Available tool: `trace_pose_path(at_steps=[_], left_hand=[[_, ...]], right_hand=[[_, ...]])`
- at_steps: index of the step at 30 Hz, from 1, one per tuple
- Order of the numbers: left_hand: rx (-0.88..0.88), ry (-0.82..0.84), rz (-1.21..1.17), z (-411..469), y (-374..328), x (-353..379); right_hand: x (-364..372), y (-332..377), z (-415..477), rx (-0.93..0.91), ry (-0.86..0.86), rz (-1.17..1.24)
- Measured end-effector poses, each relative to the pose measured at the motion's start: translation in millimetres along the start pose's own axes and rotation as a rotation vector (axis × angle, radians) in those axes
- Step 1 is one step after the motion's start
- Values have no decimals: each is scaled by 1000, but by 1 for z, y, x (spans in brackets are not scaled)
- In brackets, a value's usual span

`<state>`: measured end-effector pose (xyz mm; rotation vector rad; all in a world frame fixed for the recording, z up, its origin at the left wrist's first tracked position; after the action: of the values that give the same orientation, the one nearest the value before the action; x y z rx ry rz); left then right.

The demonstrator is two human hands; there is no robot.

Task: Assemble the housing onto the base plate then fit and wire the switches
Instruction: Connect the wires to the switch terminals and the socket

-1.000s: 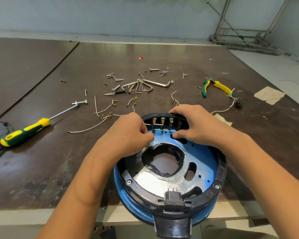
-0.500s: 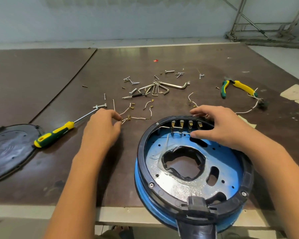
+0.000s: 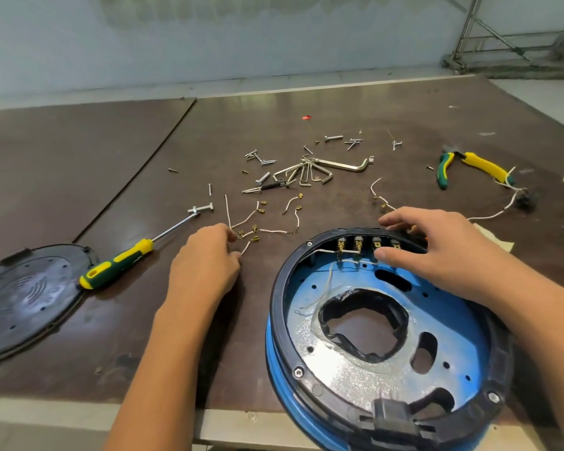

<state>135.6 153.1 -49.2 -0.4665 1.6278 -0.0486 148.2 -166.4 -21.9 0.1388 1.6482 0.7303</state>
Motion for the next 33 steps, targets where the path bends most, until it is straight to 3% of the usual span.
trace_pose_path(at_steps=[8,11,15,21,26,33], left_hand=[[33,-119,8,-8,-23,11],[35,-70,72,-4,-30,15],[64,-31,-176,-6,-39,10],[382,-71,-409,-37,-79,-42],[456,-28,-376,-66,-112,-52],[548,-127,-312,-83,-142,-41]], right_hand=[[0,6,-3,-13,25,6],[0,8,-2,-14,43,-3],[0,9,0,-20,64,-25],[-1,12,-2,-45,73,-35],[0,11,-1,-80,113,-18],[-25,32,-11,-313,-127,200]])
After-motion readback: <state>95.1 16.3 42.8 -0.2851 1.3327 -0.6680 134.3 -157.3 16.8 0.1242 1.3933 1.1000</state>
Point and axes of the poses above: each hand's wrist, its own z-axis towards the middle knuckle, its own x-axis out of the palm, y = z × x, the point moved 6 cm from there along z, towards the middle knuckle, and after that the axes turned 10 degrees about y, right-handed, at the moved point
